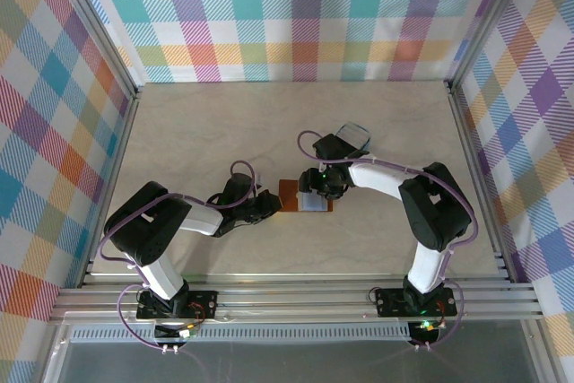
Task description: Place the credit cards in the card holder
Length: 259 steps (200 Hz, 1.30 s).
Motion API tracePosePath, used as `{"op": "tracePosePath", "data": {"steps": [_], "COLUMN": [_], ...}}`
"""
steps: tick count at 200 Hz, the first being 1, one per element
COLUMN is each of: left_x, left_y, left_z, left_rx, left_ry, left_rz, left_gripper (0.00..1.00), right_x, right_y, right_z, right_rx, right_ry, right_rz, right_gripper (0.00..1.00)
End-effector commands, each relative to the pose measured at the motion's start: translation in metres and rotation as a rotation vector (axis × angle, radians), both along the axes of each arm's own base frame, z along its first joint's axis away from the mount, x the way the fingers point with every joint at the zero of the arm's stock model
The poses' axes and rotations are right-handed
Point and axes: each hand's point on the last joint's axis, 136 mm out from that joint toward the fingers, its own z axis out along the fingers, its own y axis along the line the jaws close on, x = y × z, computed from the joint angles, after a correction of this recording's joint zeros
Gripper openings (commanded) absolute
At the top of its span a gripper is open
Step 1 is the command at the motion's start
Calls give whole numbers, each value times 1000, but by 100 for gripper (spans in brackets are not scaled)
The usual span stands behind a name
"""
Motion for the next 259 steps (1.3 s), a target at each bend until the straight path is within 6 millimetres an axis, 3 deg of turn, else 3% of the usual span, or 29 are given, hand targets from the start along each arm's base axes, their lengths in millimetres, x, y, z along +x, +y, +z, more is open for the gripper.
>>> {"op": "tracePosePath", "data": {"steps": [1, 34, 92, 144, 259], "left_x": [-23, -23, -25, -24, -21], "left_y": [18, 18, 19, 19, 18], "left_z": [-53, -53, -55, -55, -45], "left_rx": [135, 133, 131, 129, 129], "left_ry": [132, 132, 135, 135, 116], "left_rz": [11, 15, 16, 17, 17], "left_gripper": [10, 10, 10, 10, 10], "right_x": [1, 3, -1, -6, -1], "right_y": [7, 9, 16, 38, 68], "right_z": [13, 26, 31, 47, 35], "right_rx": [51, 76, 126, 254, 310], "right_ry": [-26, -58, -51, -63, -22], "right_rz": [5, 13, 31, 104, 142], "right_gripper": [64, 64, 64, 63, 63]}}
